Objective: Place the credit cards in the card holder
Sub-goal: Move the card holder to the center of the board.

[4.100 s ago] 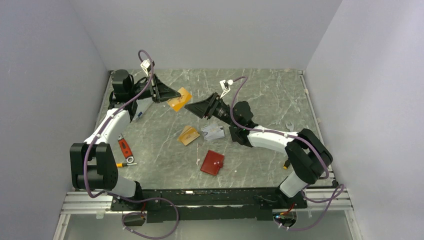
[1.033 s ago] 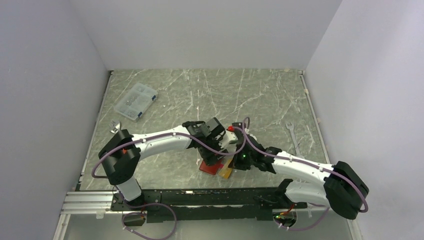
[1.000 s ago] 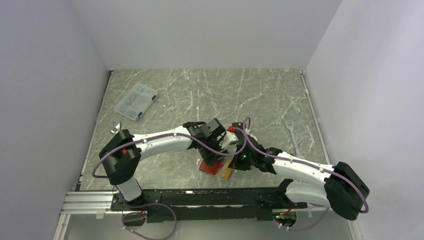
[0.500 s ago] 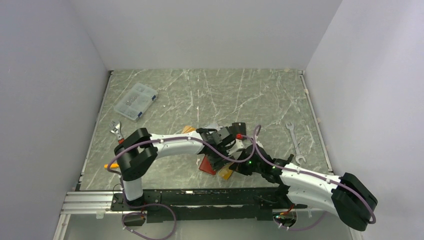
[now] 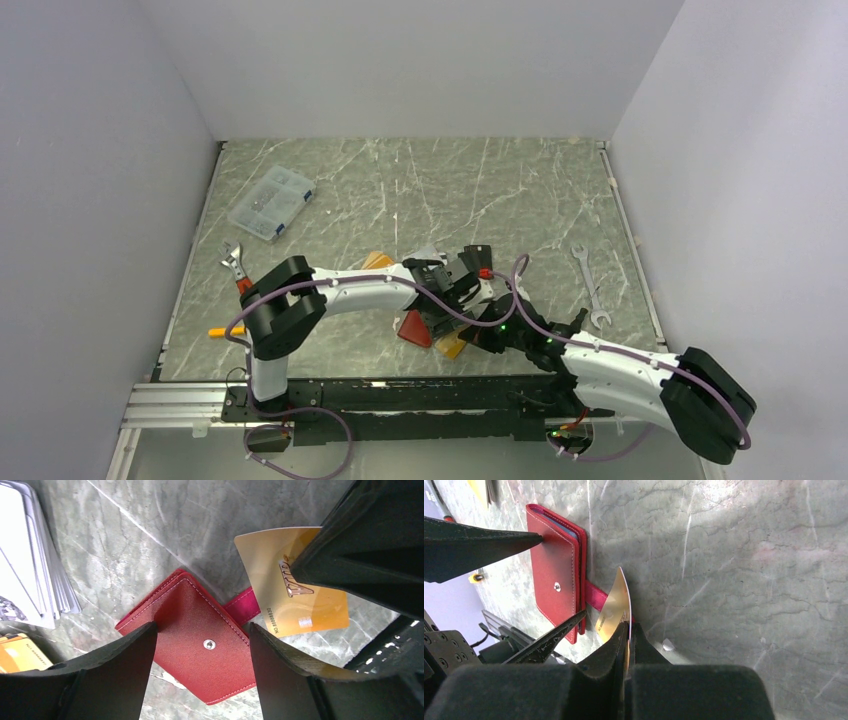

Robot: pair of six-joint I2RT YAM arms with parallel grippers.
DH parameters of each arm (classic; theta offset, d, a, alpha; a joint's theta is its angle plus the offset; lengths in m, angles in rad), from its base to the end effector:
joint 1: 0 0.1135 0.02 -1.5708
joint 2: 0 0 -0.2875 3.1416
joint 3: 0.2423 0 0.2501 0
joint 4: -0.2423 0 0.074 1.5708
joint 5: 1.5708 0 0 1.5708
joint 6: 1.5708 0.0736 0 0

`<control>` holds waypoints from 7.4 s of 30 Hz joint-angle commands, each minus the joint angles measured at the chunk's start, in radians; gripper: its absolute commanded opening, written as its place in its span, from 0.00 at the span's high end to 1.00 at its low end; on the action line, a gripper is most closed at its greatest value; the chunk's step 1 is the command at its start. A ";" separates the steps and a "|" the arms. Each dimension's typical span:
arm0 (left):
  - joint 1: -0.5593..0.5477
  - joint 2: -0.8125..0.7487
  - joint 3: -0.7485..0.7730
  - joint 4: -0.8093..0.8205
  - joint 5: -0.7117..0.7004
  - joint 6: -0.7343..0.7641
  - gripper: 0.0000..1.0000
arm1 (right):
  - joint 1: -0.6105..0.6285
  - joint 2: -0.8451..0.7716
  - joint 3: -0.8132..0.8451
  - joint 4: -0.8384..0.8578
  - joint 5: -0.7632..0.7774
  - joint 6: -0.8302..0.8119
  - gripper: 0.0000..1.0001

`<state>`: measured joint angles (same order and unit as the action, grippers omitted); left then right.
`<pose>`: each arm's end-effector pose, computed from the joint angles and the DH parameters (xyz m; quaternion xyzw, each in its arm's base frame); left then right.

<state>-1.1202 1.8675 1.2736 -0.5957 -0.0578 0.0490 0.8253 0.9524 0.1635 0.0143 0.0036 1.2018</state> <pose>0.1753 -0.3526 0.1654 0.5371 0.8215 -0.0723 0.1773 0.1172 0.1265 0.1145 0.1732 0.9054 0.3281 0.2064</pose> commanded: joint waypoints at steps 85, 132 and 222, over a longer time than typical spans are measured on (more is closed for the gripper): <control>0.581 -0.089 -0.147 -0.100 0.892 0.013 1.00 | -0.001 -0.222 0.035 -0.082 0.149 -0.191 1.00; 0.581 -0.066 -0.142 -0.069 0.791 -0.020 1.00 | -0.018 -0.217 0.112 -0.055 0.045 -0.284 1.00; 0.688 -0.067 -0.124 -0.138 1.067 0.055 0.67 | -0.019 0.428 0.218 0.667 -0.198 -0.320 1.00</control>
<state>-0.4103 1.7962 1.1263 -0.7448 0.9710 0.0860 0.8082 1.3472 0.3355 0.6018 -0.1757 0.8982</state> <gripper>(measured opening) 0.323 0.008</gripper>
